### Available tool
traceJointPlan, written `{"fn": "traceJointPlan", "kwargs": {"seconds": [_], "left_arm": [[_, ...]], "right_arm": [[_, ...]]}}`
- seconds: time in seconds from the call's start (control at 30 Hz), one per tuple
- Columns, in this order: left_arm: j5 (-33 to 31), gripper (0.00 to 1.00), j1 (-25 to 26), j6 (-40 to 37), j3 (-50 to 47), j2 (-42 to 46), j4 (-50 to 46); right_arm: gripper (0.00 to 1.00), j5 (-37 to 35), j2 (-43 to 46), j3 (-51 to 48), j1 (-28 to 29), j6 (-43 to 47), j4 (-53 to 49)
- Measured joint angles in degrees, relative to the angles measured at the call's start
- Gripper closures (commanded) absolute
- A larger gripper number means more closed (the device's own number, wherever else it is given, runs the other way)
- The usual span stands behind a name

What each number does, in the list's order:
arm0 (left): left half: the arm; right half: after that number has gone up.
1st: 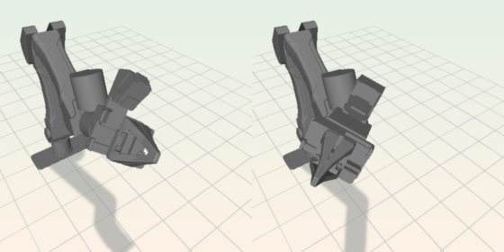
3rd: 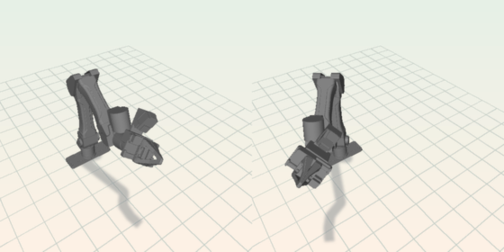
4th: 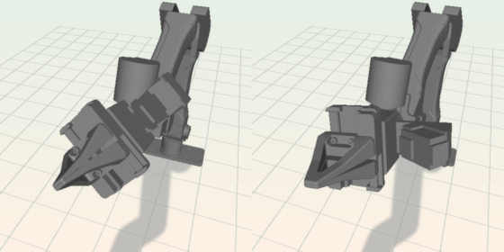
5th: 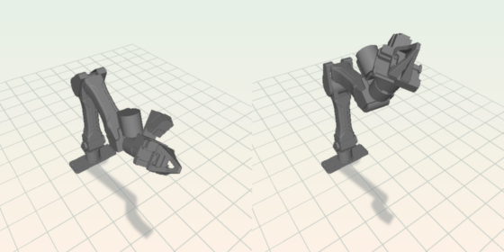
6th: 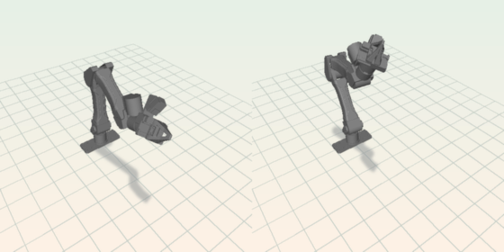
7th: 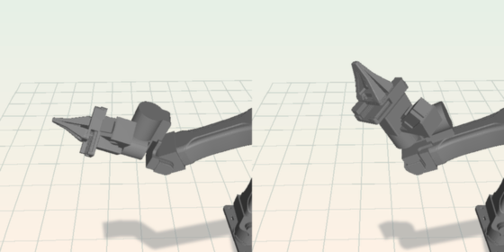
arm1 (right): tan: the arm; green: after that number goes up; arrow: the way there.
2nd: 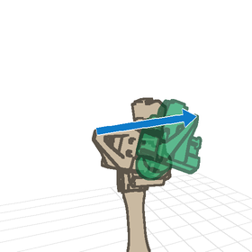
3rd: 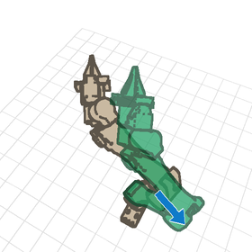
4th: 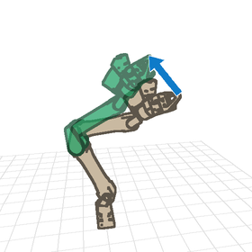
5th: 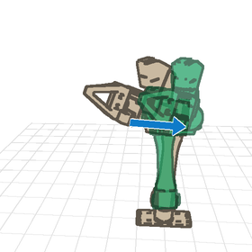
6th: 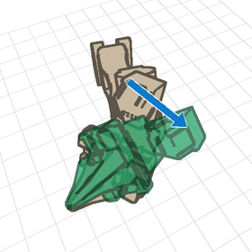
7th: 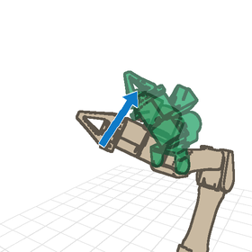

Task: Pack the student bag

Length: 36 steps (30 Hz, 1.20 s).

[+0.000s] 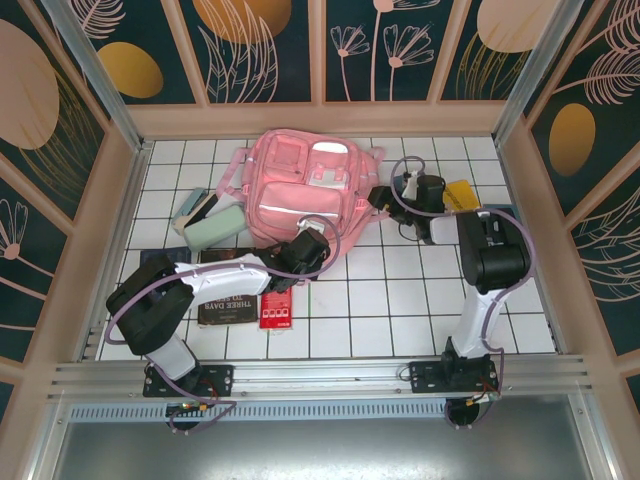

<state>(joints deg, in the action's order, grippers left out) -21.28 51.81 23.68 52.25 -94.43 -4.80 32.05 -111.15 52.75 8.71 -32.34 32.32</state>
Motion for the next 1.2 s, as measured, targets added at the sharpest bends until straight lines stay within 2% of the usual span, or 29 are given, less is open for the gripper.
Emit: {"fn": "traceJointPlan", "kwargs": {"seconds": [0.23,0.57,0.8,0.93,1.2], "left_arm": [[0.1,1.0,0.0,0.2,0.8,0.0,-0.9],[0.6,1.0,0.0,0.4,3.4,-0.1,-1.9],[0.9,1.0,0.0,0.4,4.0,-0.1,-1.9],[0.9,1.0,0.0,0.4,4.0,-0.1,-1.9],[0.9,1.0,0.0,0.6,4.0,-0.1,-1.9]], "right_arm": [[0.2,4.9,-4.0,2.8,0.0,-1.3,2.2],[0.19,11.5,-4.2,0.1,0.0,-4.1,7.6],[0.2,12.8,-4.2,-1.7,0.0,-4.4,9.9],[0.25,12.9,-4.2,-3.3,-0.1,-5.1,12.2],[0.25,11.7,-1.1,-8.0,-2.1,-7.1,15.0]]}}
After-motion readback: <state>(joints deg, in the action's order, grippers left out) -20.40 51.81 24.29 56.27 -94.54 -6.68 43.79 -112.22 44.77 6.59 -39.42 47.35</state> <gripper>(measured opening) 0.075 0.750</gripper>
